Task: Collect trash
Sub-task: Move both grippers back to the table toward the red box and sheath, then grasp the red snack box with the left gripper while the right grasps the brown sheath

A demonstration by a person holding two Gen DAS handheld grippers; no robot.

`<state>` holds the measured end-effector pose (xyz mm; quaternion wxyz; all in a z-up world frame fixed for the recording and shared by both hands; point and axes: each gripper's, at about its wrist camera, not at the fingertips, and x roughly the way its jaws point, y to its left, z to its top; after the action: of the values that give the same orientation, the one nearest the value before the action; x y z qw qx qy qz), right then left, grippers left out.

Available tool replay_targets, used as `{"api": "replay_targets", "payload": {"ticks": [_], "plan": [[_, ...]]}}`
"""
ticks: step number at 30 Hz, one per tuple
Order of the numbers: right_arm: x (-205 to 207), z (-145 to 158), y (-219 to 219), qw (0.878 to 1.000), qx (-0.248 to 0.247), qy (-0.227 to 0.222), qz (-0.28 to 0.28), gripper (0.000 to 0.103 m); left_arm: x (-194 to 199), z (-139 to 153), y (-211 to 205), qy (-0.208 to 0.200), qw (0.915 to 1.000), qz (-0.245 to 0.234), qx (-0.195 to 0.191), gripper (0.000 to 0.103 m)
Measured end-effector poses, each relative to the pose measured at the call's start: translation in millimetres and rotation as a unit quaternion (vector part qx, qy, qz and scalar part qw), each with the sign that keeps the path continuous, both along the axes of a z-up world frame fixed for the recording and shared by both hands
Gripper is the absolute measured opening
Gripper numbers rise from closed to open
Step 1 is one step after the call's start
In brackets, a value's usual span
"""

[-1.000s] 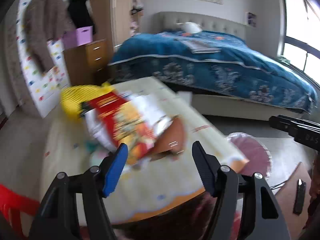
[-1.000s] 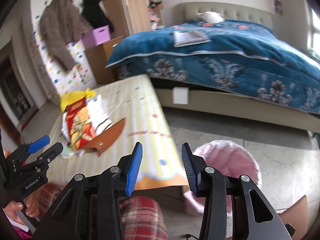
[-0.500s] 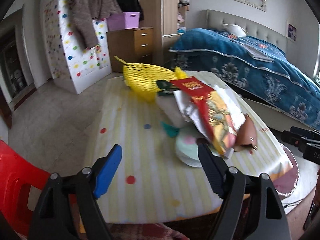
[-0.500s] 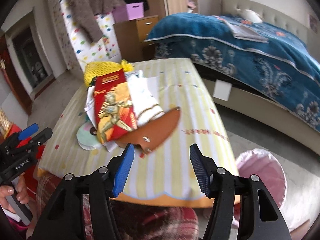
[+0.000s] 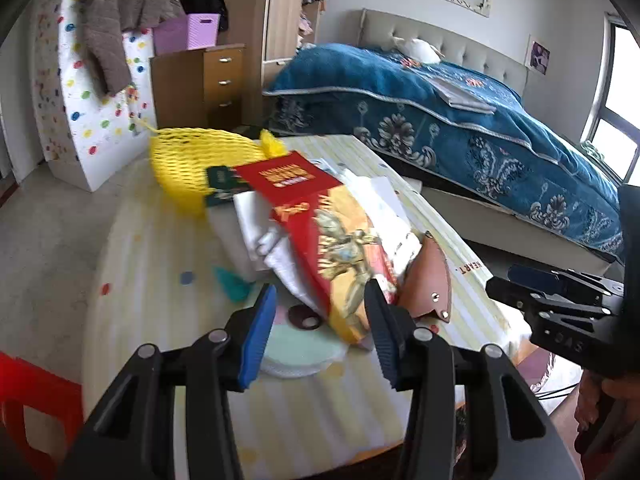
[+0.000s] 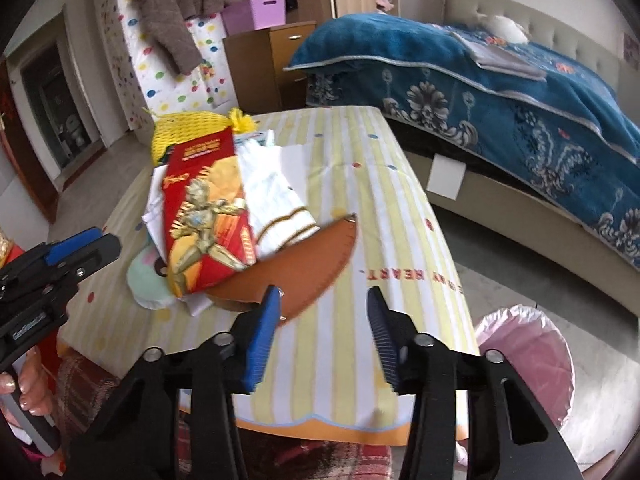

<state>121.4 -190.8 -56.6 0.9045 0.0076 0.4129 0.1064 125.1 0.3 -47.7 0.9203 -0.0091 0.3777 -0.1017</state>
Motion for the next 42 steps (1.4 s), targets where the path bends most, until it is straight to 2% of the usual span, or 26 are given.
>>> {"api": "replay_targets", "payload": {"ticks": [3, 5, 7, 18, 23, 25, 29, 32, 34, 42], "plan": [[1, -4, -10, 1.0, 0.004, 0.0, -0.005, 0.039, 12, -8, -9, 0.013, 0.9999, 0.006, 0.009, 0.045], [2, -8, -17, 1.0, 0.011, 0.003, -0.009, 0.039, 21, -16, -13, 0.029, 0.9994, 0.012, 0.014, 0.054], [4, -11, -22, 1.0, 0.014, 0.006, -0.011, 0.039, 29, -21, -16, 0.04, 0.999, 0.014, 0.013, 0.056], [8, -24, -36, 0.999, 0.026, 0.022, -0.015, 0.04, 52, -39, -23, 0.062, 0.9979, 0.013, 0.012, 0.056], [6, -23, -37, 0.999, 0.026, 0.021, -0.017, 0.04, 47, -28, -21, 0.041, 0.999, 0.01, 0.013, 0.017], [4, -22, -35, 0.999, 0.025, 0.019, -0.017, 0.04, 40, -17, -17, 0.025, 0.9997, 0.004, 0.001, 0.01], [0, -16, -30, 1.0, 0.025, 0.013, -0.013, 0.04, 25, 8, -8, -0.013, 0.9999, 0.001, -0.005, 0.003], [-2, -12, -26, 1.0, 0.025, 0.009, -0.009, 0.041, 12, 26, 3, -0.035, 0.9993, 0.0, -0.011, 0.001], [-3, -11, -24, 1.0, 0.025, 0.007, -0.006, 0.041, 6, 32, 9, -0.04, 0.9992, -0.004, -0.011, 0.001], [-7, -7, -8, 1.0, 0.021, 0.006, 0.008, 0.041, -21, 35, 32, -0.053, 0.998, 0.012, 0.031, 0.001]]}}
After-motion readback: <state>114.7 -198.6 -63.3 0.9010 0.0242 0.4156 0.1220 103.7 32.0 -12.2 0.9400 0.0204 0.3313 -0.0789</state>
